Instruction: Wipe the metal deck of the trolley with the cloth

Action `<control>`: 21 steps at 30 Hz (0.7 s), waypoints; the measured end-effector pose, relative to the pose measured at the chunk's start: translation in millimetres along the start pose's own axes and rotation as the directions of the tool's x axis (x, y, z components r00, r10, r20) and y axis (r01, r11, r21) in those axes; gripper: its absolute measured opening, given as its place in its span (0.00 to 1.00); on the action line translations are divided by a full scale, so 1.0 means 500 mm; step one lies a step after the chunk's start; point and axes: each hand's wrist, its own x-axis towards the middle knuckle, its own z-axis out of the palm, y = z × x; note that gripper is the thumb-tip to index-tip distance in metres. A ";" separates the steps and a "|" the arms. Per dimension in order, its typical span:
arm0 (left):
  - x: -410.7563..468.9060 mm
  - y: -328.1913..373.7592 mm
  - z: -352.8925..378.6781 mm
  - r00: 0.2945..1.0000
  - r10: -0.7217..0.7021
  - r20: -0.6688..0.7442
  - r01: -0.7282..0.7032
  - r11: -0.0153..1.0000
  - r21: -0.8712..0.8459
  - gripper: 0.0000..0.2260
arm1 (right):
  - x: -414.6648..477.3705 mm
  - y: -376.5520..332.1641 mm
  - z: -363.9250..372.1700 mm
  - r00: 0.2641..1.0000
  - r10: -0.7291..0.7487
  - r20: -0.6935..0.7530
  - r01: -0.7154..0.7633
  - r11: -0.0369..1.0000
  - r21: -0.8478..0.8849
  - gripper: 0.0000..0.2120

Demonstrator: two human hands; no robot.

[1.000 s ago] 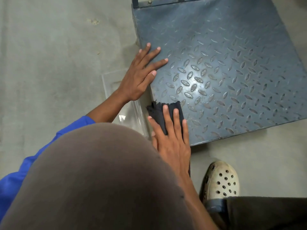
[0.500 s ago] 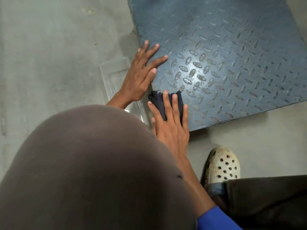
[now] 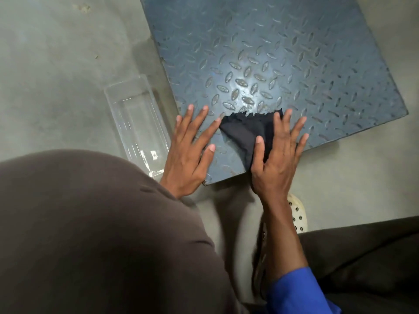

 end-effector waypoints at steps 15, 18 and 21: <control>0.045 0.104 0.062 0.940 0.146 0.307 -0.245 0.918 0.312 0.31 | 0.070 0.092 -0.014 0.997 0.073 -0.010 -0.073 0.994 -0.077 0.28; 0.081 0.115 0.086 0.912 0.193 0.362 -0.319 0.890 0.326 0.32 | 0.031 0.070 0.000 0.993 0.115 -0.010 -0.116 0.993 -0.032 0.25; 0.097 0.101 0.078 0.866 0.255 0.431 -0.406 0.861 0.306 0.33 | 0.020 0.075 -0.001 0.979 0.202 -0.020 -0.202 0.979 0.002 0.26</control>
